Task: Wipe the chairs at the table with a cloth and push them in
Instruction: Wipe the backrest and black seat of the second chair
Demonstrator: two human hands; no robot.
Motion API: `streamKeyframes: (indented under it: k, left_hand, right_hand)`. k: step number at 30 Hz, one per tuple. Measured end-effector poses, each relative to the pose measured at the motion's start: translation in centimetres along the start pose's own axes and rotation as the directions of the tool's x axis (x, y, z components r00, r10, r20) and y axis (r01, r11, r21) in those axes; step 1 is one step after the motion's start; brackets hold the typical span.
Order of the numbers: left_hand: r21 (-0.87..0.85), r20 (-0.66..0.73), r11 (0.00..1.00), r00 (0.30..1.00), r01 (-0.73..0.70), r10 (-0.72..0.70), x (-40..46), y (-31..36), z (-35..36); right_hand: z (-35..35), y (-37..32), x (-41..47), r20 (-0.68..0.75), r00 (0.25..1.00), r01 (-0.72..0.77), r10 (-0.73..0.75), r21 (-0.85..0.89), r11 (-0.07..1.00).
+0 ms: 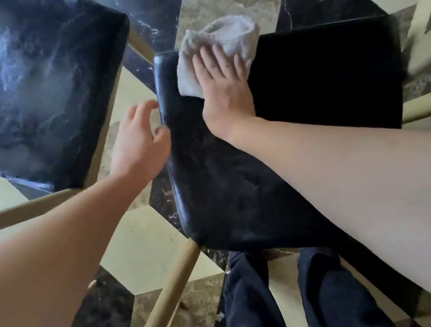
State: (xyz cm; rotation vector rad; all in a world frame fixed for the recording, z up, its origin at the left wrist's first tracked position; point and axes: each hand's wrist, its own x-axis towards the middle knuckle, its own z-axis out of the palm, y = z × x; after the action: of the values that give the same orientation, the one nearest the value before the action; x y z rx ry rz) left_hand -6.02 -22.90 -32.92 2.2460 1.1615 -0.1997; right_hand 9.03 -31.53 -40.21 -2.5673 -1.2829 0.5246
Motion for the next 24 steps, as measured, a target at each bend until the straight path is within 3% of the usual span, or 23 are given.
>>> streamKeyframes:
  k: [3,5,9,12,15,16,18,20,22,24]
  left_hand:
    - [-0.008,-0.046,0.999,0.998,0.036,-0.036,1.2,-1.4,-1.6]
    - [0.019,-0.017,1.000,1.000,-0.008,0.008,1.5,-1.6,-1.4]
    - [0.058,0.049,0.998,0.998,-0.037,0.034,1.2,-1.1,1.3]
    - [0.082,0.066,0.990,0.991,-0.119,0.113,0.4,-0.6,3.7]
    - [0.189,0.174,0.953,0.963,-0.236,0.204,-0.3,0.2,5.6]
    - [0.217,0.207,0.942,0.955,-0.255,0.211,-0.4,0.4,6.2]
    - [0.230,0.190,0.939,0.958,-0.256,0.214,-0.6,1.0,7.0]
    - [0.179,0.103,0.965,0.979,-0.194,0.177,-0.5,1.6,7.5]
    - [0.168,0.059,0.978,0.992,-0.123,0.115,-0.4,1.8,7.9]
    - [0.207,0.058,0.973,0.994,-0.107,0.097,-0.7,1.5,8.4]
  right_hand:
    - [2.2,-2.3,-3.7,0.073,0.968,0.243,-0.241,-0.024,0.970]
    - [3.6,-2.6,-8.0,0.162,0.879,0.458,-0.449,-0.020,0.889]
    - [4.8,0.3,-18.8,0.354,0.582,0.759,-0.732,0.088,0.645]
    - [3.8,5.3,-23.3,0.427,0.372,0.866,-0.824,0.159,0.474]
    - [1.8,10.5,-22.2,0.495,0.148,0.935,-0.856,0.211,0.284]
    - [1.1,11.9,-21.0,0.503,0.105,0.942,-0.858,0.226,0.248]
    - [-0.3,14.0,-18.0,0.487,0.103,0.949,-0.867,0.213,0.232]
    - [-1.8,15.7,-15.1,0.472,0.199,0.943,-0.859,0.147,0.299]
    - [-3.1,17.5,-12.4,0.415,0.391,0.895,-0.822,0.038,0.445]
    - [-4.2,18.8,-9.9,0.317,0.632,0.763,-0.708,-0.088,0.641]
